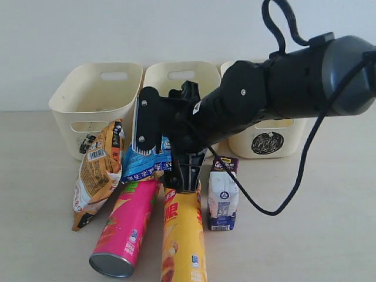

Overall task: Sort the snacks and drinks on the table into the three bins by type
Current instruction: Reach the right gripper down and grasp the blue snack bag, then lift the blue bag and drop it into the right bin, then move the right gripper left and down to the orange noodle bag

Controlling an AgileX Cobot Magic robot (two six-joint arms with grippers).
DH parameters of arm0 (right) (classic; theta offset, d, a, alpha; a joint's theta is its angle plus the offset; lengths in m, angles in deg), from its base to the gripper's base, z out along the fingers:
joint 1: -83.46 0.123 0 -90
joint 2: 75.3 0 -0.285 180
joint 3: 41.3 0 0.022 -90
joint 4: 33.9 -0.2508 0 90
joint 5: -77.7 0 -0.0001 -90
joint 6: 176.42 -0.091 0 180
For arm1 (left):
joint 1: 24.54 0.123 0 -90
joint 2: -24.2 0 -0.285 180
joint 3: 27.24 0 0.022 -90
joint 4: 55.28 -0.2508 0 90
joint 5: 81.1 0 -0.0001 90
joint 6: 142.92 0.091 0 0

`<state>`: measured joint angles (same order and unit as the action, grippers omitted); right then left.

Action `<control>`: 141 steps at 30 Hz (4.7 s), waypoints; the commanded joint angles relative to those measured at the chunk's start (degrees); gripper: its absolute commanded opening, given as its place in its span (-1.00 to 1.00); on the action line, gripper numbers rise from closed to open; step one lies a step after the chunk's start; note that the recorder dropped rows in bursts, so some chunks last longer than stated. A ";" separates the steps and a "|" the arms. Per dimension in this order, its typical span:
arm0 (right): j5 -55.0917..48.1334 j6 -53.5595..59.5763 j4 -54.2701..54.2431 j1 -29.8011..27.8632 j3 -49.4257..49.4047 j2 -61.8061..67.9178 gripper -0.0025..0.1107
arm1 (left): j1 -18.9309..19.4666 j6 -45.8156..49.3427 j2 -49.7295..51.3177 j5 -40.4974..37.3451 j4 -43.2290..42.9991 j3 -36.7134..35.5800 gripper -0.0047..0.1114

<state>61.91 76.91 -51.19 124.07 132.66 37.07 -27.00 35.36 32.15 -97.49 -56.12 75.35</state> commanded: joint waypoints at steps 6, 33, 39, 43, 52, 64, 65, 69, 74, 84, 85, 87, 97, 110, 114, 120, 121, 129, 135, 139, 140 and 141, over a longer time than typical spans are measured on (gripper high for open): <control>11.48 5.97 0.07 0.03 0.38 5.13 0.87 | 0.17 -0.36 -0.17 0.44 0.20 0.20 -0.85; 24.53 10.96 0.07 0.03 0.38 12.17 -0.94 | 0.17 -0.36 -0.17 0.44 0.20 0.20 -0.85; 23.22 11.17 -0.15 0.03 0.38 11.34 -0.91 | 0.17 -0.36 -0.17 0.44 0.20 0.20 -0.85; 19.43 11.56 -0.15 0.03 0.38 9.18 -0.96 | 0.17 -0.36 -0.17 0.44 0.20 0.20 -0.85; 13.68 11.20 -0.15 0.03 0.16 3.31 -0.96 | 0.17 -0.36 -0.17 0.44 0.20 0.20 -0.85; 8.48 2.24 -0.64 0.03 0.16 -4.53 -0.96 | 0.17 -0.36 -0.17 0.44 0.20 0.20 -0.85; 8.07 0.73 -0.64 -0.08 0.16 -5.26 -0.96 | 0.17 -0.36 -0.17 0.44 0.20 0.20 -0.85; 7.30 -6.83 -0.64 -0.08 0.16 -8.08 -0.96 | 0.17 -0.36 -0.17 0.44 0.20 0.20 -0.85; 7.30 -15.33 -0.64 -0.22 0.16 -11.59 -0.96 | 0.17 -0.36 -0.17 0.44 0.20 0.20 -0.85; 10.45 -33.81 -0.64 -10.63 0.56 -13.08 -0.96 | 0.17 -0.36 -0.17 0.44 0.20 0.20 -0.85; 10.52 -34.76 -0.64 -11.70 0.83 -13.08 -0.96 | 0.17 -0.36 -0.17 0.44 0.20 0.20 -0.85; 12.22 -37.21 -0.74 -14.41 0.93 -13.08 -0.96 | 0.17 -0.36 -0.17 0.44 0.20 0.20 -0.85; 23.25 -46.28 -0.76 -20.90 1.25 -8.08 -0.96 | 0.17 -0.36 -0.17 0.44 0.20 0.20 -0.85; 21.09 -46.54 -1.24 -22.92 15.38 7.30 -0.96 | 0.17 -0.36 -0.17 0.44 0.20 0.20 -0.85; 20.46 -48.06 -5.82 -24.22 16.69 9.71 -0.93 | 0.17 -0.36 -0.17 0.44 0.20 0.20 -0.85; 17.38 -48.82 -7.66 -26.25 16.95 10.89 -0.07 | 0.17 -0.36 -0.17 0.44 0.20 0.20 -0.85; 17.09 -48.82 -7.66 -26.35 16.95 10.89 0.05 | 0.17 -0.36 -0.17 0.44 0.20 0.20 -0.85; 14.60 -48.71 -7.66 -26.35 16.95 9.64 0.32 | 0.17 -0.36 -0.17 0.44 0.20 0.20 -0.85; 0.24 -40.22 -6.90 -26.35 16.95 3.52 -0.25 | 0.17 -0.36 -0.17 0.44 0.20 0.20 -0.85; -10.19 -37.78 -4.23 -26.35 16.95 -1.62 -0.96 | 0.17 -0.36 -0.17 0.44 0.20 0.20 -0.85; -12.30 -37.78 -3.97 -26.35 16.95 -2.61 -0.96 | 0.17 -0.36 -0.17 0.44 0.20 0.20 -0.85; -15.66 -37.78 -3.96 -26.35 16.85 -3.80 -0.96 | 0.17 -0.36 -0.17 0.44 0.20 0.20 -0.85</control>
<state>51.01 38.55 -56.03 98.17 149.34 35.39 -27.00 35.26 32.15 -97.49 -56.12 75.35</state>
